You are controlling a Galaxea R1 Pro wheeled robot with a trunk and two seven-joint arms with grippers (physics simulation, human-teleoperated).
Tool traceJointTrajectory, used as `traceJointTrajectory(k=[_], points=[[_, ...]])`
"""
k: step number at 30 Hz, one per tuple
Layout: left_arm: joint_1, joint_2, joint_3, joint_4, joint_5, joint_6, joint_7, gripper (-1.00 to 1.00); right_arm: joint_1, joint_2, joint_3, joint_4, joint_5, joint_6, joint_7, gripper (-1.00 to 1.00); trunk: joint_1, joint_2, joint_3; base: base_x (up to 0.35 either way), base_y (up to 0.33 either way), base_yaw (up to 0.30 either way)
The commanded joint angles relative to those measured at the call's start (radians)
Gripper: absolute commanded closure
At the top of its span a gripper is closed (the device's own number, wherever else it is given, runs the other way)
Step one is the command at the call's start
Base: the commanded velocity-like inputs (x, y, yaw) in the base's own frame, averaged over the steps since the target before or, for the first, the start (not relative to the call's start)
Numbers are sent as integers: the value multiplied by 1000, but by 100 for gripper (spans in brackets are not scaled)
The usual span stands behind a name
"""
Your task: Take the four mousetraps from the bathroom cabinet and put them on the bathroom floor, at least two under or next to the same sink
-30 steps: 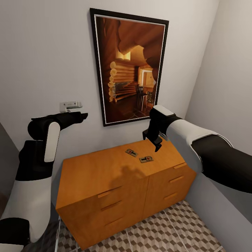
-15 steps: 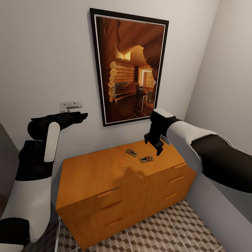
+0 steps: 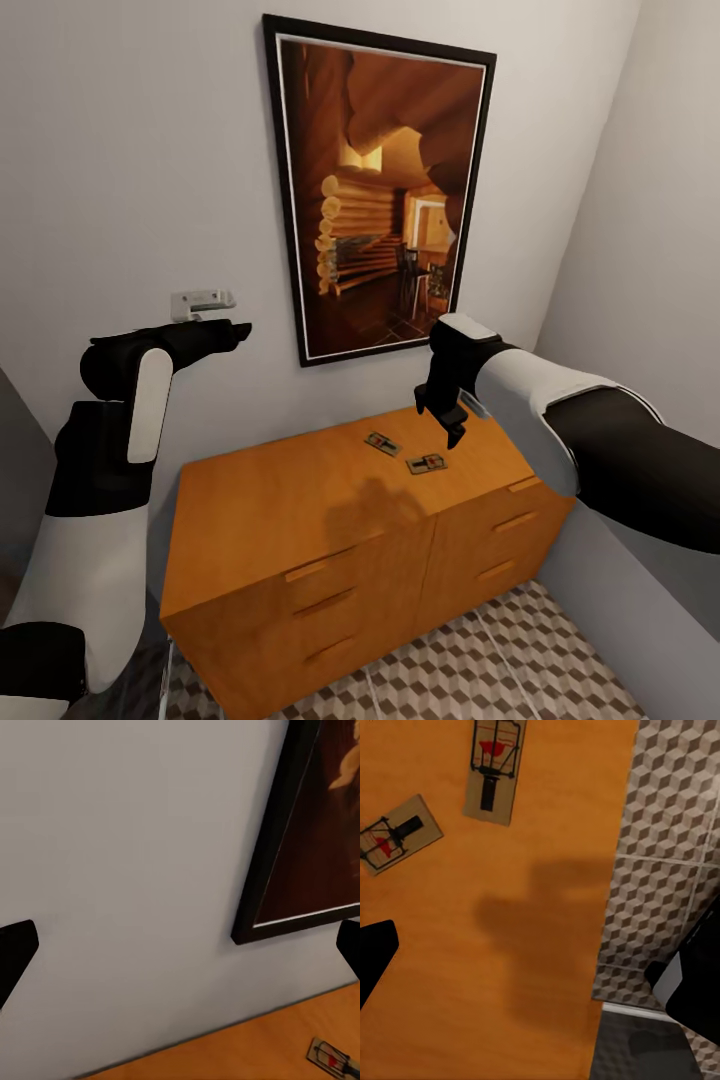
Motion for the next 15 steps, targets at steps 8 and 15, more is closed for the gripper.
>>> traceJointTrajectory(k=[8,15], points=[[-1,0,-2,-1,9,3,13,-100,1,0,5,0,-9,-2,-5,-100,1,-2,-2,39,23,0],[-1,1,-2,-1,9,3,14,-100,1,0,6,0,-9,-5,-5,-100,1,-2,-2,35,39,0]])
